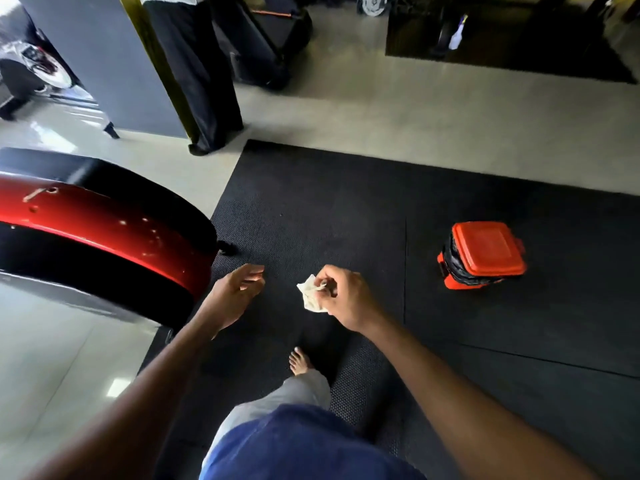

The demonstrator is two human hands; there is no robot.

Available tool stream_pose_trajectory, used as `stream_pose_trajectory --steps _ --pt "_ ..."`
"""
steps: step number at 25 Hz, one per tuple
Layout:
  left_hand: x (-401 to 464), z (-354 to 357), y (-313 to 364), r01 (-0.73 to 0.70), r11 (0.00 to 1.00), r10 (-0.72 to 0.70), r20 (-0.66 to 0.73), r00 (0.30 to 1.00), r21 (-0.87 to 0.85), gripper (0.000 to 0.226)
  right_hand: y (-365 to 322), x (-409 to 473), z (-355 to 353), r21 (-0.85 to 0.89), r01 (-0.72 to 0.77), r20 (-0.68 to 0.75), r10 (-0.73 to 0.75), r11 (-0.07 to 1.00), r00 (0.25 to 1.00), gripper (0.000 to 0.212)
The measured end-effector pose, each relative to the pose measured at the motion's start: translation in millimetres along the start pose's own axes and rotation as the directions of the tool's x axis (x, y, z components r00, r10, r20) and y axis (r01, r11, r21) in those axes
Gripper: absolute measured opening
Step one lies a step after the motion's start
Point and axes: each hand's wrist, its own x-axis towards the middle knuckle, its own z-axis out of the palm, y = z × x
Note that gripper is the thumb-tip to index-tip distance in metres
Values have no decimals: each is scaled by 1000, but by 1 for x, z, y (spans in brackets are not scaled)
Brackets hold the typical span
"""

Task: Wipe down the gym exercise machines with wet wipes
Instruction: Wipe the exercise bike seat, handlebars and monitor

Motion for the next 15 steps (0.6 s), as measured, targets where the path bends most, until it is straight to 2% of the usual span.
stream_pose_trajectory --steps 9,15 --pt "184 -91 6 109 994 -107 -149 983 3 28 0 248 -27 -25 70 68 -68 997 995 12" --pt "307 -146 -11 220 968 -244 -262 934 -118 26 -9 440 -12 -7 197 194 -192 980 962 18"
